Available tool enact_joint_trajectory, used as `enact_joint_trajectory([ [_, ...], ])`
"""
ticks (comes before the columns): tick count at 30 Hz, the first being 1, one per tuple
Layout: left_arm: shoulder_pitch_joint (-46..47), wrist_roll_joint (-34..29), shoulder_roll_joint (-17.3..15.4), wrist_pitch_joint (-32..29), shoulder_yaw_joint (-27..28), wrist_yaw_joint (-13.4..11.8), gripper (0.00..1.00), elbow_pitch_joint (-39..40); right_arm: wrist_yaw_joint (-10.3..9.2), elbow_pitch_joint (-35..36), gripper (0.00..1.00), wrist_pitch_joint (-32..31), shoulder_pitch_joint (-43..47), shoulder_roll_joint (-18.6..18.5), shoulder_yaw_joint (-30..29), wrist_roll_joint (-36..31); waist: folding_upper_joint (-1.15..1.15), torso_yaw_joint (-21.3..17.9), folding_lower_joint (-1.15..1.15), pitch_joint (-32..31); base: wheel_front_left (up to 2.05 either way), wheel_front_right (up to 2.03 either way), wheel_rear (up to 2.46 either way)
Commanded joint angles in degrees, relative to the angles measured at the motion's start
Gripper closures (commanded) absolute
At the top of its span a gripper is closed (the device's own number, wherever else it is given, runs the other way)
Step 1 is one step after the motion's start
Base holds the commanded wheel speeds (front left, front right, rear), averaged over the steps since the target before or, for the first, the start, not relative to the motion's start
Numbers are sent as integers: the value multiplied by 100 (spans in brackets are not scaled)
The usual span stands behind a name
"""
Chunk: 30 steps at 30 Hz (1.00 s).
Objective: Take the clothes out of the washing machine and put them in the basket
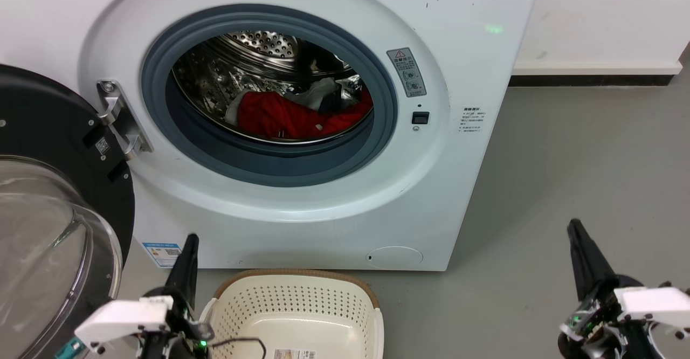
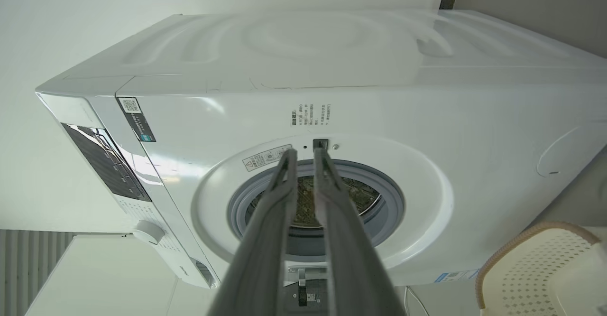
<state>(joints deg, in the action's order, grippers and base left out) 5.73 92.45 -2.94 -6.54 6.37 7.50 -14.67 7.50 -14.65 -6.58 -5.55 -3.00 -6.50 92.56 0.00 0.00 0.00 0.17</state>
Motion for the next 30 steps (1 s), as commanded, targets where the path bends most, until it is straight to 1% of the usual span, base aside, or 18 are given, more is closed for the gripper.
enact_joint_trajectory([
  [1, -9, 0, 2, 1, -3, 0, 0, -8, 0, -11, 0, 1, 8, 0, 0, 0, 0, 0, 0, 0, 0, 0, 0],
  [6, -96, -83, 7, 123, -9, -1, 0, 31, -1, -24, 0, 123, 95, 2, 18, -44, 0, -1, 0, 3, 0, 0, 0],
  [10, -116, -395, 7, 239, 55, -11, 0, 118, -1, 42, 0, 240, 126, 2, -6, -341, 0, -3, 0, 6, 0, 0, 0],
  [16, -148, -992, 6, 404, 72, -112, 0, 385, -1, 297, 0, 404, 185, 3, -27, -1121, 0, -6, 0, 16, 0, 0, 0],
  [24, -235, -2021, 6, 605, -82, -417, 0, 724, -1, 670, 0, 606, 271, 4, 64, -2278, 0, -9, 0, 31, 0, 0, 0],
  [30, -305, -2775, 5, 747, -238, -586, 0, 903, -1, 896, 0, 747, 348, 5, 163, -3128, 0, -10, 0, 41, 0, 0, 0],
])
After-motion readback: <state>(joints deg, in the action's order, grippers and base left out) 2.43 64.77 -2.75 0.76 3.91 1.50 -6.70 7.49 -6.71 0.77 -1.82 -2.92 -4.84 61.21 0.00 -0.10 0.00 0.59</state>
